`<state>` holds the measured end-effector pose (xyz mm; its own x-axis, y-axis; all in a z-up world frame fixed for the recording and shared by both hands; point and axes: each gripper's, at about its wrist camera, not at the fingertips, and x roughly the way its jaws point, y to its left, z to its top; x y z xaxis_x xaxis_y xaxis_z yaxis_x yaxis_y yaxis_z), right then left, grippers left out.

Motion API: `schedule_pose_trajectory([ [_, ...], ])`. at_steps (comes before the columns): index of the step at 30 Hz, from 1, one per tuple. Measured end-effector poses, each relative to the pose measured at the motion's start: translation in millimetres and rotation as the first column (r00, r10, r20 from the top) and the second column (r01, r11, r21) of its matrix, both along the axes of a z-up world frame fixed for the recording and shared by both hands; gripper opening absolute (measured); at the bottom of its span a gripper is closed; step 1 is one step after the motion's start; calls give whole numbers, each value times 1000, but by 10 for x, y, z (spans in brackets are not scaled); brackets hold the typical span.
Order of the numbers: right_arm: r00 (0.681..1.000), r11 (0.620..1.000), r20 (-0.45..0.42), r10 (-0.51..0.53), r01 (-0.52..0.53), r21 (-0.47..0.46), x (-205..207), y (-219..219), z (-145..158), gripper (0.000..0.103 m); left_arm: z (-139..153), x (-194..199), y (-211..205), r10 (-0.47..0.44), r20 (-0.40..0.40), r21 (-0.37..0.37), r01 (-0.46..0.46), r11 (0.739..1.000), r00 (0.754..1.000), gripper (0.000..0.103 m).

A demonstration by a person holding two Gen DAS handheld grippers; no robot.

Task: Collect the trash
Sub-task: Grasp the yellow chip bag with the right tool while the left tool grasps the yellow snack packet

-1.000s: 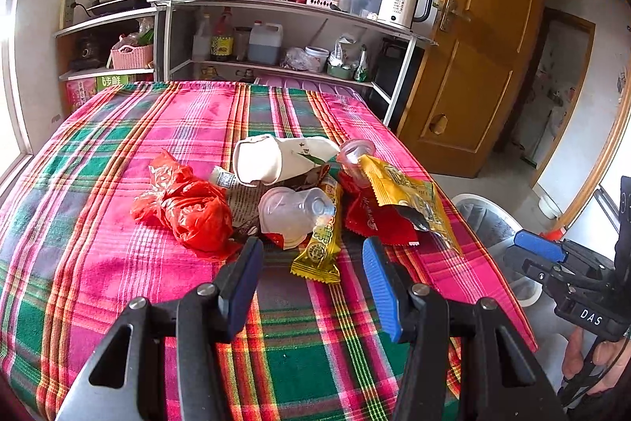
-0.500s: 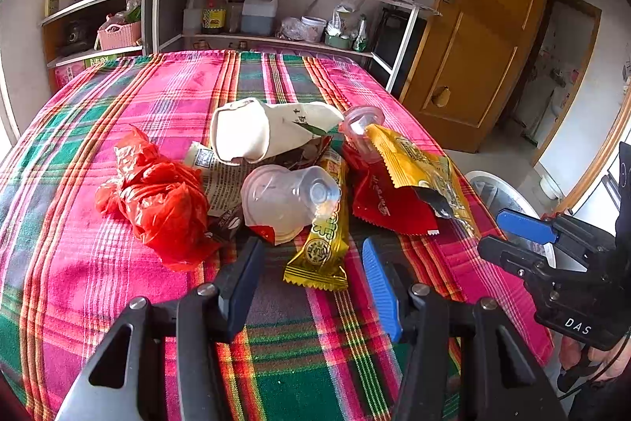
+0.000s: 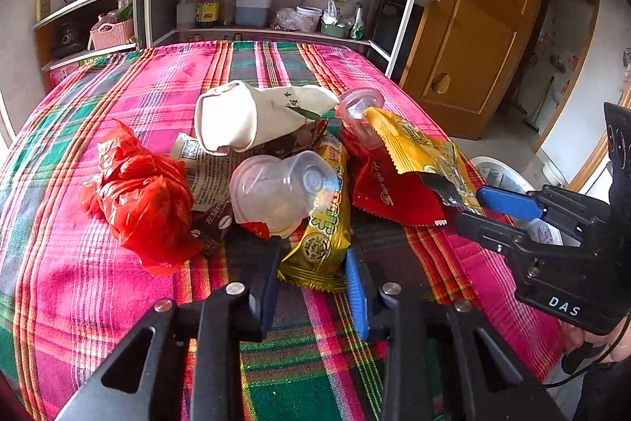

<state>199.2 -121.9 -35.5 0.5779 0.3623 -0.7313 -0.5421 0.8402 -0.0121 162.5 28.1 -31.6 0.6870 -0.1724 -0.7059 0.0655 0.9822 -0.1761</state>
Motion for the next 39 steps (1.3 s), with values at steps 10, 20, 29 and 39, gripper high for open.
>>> schedule_pose_trajectory([
  [10,1000,997,14,-25,24,67,-120,-120,114,4,88,-165,-6,-29,40,-33,30,999,999,27],
  [20,998,988,20,-58,54,142,-399,-292,253,3,205,-409,-21,-43,77,-45,47,998,996,26],
  [29,995,977,26,-96,90,195,-581,-479,349,3,344,-573,-120,-58,112,-46,64,997,992,26],
  [39,988,966,37,-153,141,219,-718,-753,399,3,474,-612,-376,-109,144,-47,117,992,984,26],
])
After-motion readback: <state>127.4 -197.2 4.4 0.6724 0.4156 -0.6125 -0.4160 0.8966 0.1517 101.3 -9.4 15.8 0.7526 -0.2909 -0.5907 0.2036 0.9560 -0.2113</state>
